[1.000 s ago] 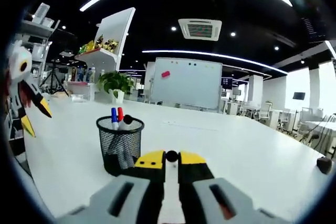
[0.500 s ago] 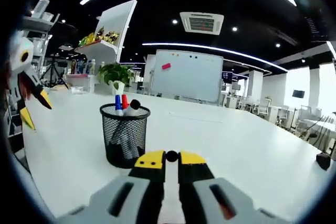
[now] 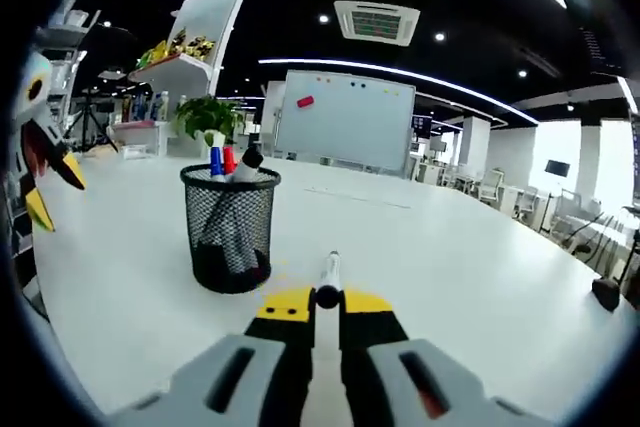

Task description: Pick up the whiteboard markers from the pen holder and place them facing the whiteboard neatly

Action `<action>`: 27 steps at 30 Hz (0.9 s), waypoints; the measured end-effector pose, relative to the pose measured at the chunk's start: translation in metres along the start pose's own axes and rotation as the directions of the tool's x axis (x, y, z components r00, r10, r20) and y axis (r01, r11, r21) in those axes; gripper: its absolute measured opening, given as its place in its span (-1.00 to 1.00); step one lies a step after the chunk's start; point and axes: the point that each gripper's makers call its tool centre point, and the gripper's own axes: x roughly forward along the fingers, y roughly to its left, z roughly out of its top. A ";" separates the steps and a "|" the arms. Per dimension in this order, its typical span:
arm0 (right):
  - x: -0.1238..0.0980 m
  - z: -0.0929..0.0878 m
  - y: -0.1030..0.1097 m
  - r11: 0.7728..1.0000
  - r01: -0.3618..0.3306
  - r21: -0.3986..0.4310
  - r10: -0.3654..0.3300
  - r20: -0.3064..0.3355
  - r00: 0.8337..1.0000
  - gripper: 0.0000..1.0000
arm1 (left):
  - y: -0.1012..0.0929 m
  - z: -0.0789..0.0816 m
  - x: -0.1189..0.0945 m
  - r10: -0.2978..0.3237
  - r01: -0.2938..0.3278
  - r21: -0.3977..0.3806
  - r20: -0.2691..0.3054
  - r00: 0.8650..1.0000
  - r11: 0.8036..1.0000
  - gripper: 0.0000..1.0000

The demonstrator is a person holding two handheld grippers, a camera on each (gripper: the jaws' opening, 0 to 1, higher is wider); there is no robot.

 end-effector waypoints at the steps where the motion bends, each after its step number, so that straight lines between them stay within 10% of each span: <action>1: 0.000 -0.003 -0.001 1.000 0.003 0.006 -0.003 -0.012 1.000 -0.82 | -0.001 0.000 0.000 -0.002 0.002 0.001 0.001 1.000 1.000 -0.10; 27: 0.003 -0.030 -0.005 0.990 0.031 0.135 -0.014 -0.127 0.992 -0.82 | -0.001 0.005 0.000 0.001 -0.001 0.009 0.013 1.000 1.000 -0.10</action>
